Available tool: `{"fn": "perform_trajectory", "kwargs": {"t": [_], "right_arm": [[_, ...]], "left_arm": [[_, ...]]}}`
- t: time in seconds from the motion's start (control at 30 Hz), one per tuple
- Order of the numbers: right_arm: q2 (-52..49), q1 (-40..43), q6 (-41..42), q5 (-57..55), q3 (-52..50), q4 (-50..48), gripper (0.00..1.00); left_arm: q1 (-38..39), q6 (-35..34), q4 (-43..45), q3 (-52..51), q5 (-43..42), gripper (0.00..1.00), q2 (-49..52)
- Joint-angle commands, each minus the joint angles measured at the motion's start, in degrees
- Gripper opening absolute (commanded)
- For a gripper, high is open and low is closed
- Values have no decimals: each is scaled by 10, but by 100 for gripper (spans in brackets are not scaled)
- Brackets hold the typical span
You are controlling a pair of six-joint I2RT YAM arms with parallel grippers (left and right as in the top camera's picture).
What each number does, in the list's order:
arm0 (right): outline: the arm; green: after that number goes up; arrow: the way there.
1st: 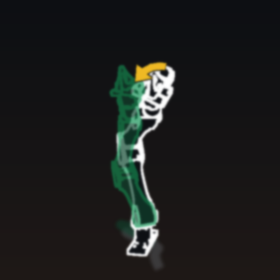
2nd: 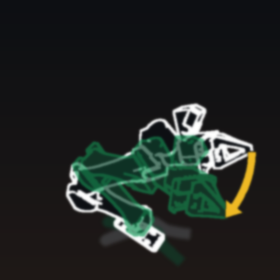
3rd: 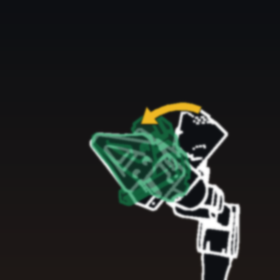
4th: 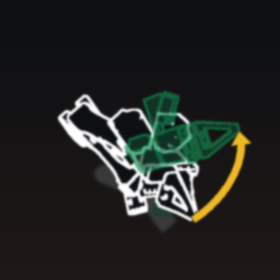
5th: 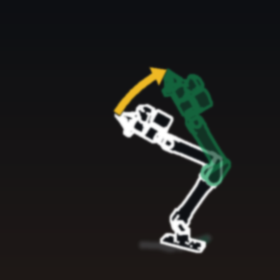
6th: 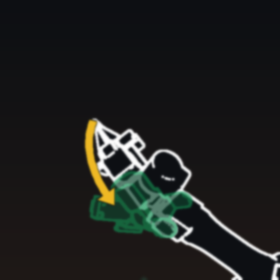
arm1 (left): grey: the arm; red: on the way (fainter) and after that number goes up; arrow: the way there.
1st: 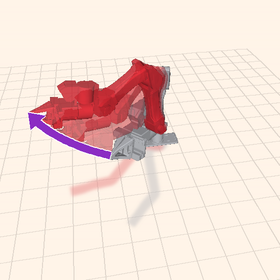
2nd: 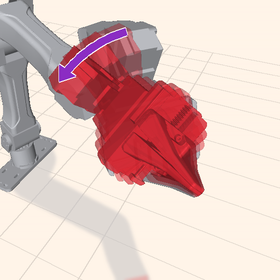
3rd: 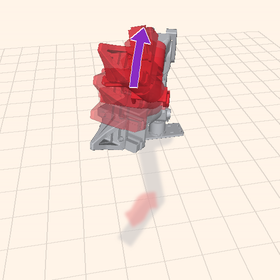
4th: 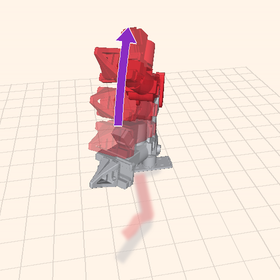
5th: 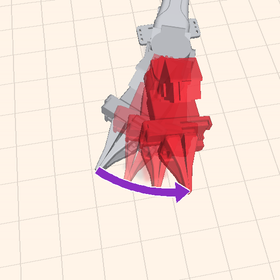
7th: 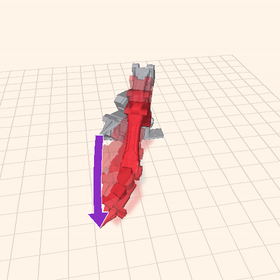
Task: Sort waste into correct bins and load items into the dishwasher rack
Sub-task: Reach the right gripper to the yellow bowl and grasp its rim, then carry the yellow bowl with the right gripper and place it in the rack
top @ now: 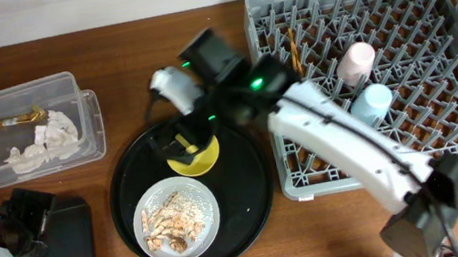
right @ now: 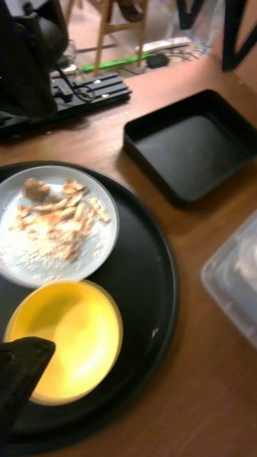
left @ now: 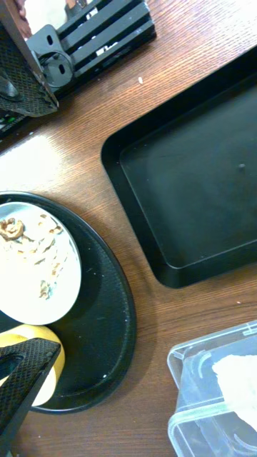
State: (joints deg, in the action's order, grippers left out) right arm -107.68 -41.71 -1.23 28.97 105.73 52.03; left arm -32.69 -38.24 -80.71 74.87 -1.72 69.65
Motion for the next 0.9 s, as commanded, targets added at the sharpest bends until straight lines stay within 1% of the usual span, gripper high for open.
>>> {"fn": "perform_trajectory", "kwargs": {"t": [0.0, 0.07, 0.1, 0.13, 0.17, 0.27, 0.3, 0.37, 0.4, 0.47, 0.53, 0.57, 0.63, 0.67, 0.77, 0.87], "right_arm": [[-88, -72, 54, -132, -1, -62, 98], [-144, -89, 113, -207, -1, -97, 98], [-173, -90, 131, -208, -1, -115, 100], [-201, -89, 151, -211, -1, -127, 88], [-212, -90, 153, -222, -1, -129, 82], [-220, -94, 153, -268, -1, -125, 79], [-220, -97, 153, -286, -1, -119, 72], [-223, -101, 184, -327, -1, -103, 62], [-225, -102, 190, -327, -1, -103, 54], [-232, -104, 205, -327, -1, -103, 44], [-240, -106, 215, -327, -2, -102, 38], [-240, -108, 216, -327, -2, -103, 32], [-237, -108, 230, -324, 2, -90, 10], [-235, -108, 232, -318, 6, -81, 4], [-210, -105, 232, -305, 52, -36, 4], [-137, -68, 232, -305, 165, 69, 4]], "left_arm": [[-1, -3, 0, 3, 0, 99, -1], [-1, -3, 0, 3, 0, 99, -1], [-1, -3, 0, 3, 0, 99, -1], [-1, -3, 0, 3, 0, 99, -1], [-1, -3, 0, 3, 0, 99, -1], [-1, -3, 0, 3, 0, 99, -1], [-1, -3, 0, 3, 0, 99, -1], [-1, -3, 0, 3, 0, 99, -1], [-1, -3, 0, 3, 0, 99, -1], [-1, -3, 0, 3, 0, 99, -1], [-1, -3, 0, 3, 0, 99, -1], [-1, -3, 0, 3, 0, 99, -1], [-1, -3, 0, 3, 0, 99, -1], [-1, -3, 0, 3, 0, 99, -1], [-1, -3, 0, 3, 0, 99, -1], [-1, -3, 0, 3, 0, 99, -1]]}}
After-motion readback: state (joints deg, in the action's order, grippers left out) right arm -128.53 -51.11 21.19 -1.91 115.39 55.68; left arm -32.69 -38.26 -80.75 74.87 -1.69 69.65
